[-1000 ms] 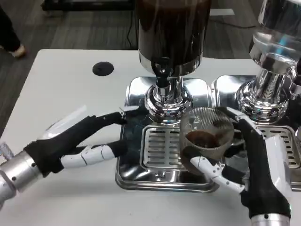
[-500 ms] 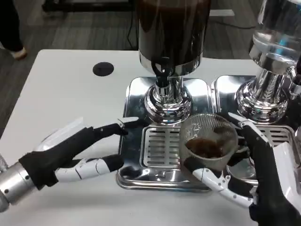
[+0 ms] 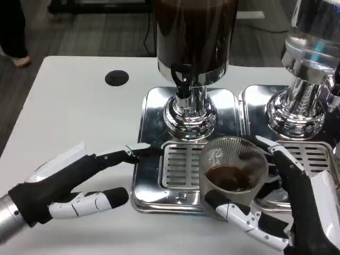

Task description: Grasp the cup under the faucet to collect the drink, then remove the cup.

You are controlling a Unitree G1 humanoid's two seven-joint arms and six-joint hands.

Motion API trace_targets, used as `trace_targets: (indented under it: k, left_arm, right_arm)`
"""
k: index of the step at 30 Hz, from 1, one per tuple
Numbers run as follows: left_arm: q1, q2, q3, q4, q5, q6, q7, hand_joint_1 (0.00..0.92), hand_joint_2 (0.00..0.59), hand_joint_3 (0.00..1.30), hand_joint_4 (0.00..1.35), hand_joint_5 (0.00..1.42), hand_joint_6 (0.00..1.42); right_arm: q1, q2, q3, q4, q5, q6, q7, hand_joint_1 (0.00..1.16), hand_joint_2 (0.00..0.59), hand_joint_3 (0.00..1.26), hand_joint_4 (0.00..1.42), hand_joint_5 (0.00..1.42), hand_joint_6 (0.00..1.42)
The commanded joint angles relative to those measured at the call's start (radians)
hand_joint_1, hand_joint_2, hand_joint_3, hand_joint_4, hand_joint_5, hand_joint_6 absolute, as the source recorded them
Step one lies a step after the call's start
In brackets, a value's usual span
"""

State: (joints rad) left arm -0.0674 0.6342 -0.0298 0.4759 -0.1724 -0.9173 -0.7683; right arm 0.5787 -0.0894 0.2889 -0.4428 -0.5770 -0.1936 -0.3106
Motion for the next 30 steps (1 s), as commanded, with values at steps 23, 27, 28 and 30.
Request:
trace_targets:
  k: [23,27,28,30]
  left_arm:
    - [0.074,0.019,0.023,-0.07,-0.074,-0.017,-0.066,0.0,0.133,0.21,0.14,0.15,0.19]
    - [0.066,0.014,0.018,-0.066,-0.062,-0.011,-0.065,0.0,0.133,0.21,0.14,0.15,0.19]
    - [0.064,0.011,0.018,-0.065,-0.06,-0.01,-0.062,0.0,0.133,0.21,0.14,0.15,0.2]
    - [0.062,0.008,0.019,-0.064,-0.06,-0.01,-0.059,0.0,0.133,0.21,0.14,0.15,0.2]
  right_arm:
    - [0.031,0.0,-0.012,-0.047,0.019,-0.057,0.01,0.73,0.227,0.55,0.63,0.78,0.81]
    - [0.035,0.002,-0.014,-0.051,0.018,-0.057,0.008,0.73,0.227,0.55,0.63,0.78,0.81]
    - [0.037,0.002,-0.016,-0.054,0.018,-0.058,0.006,0.73,0.227,0.55,0.64,0.79,0.81]
    - [0.038,0.003,-0.018,-0.056,0.017,-0.06,0.005,0.73,0.227,0.56,0.64,0.79,0.81]
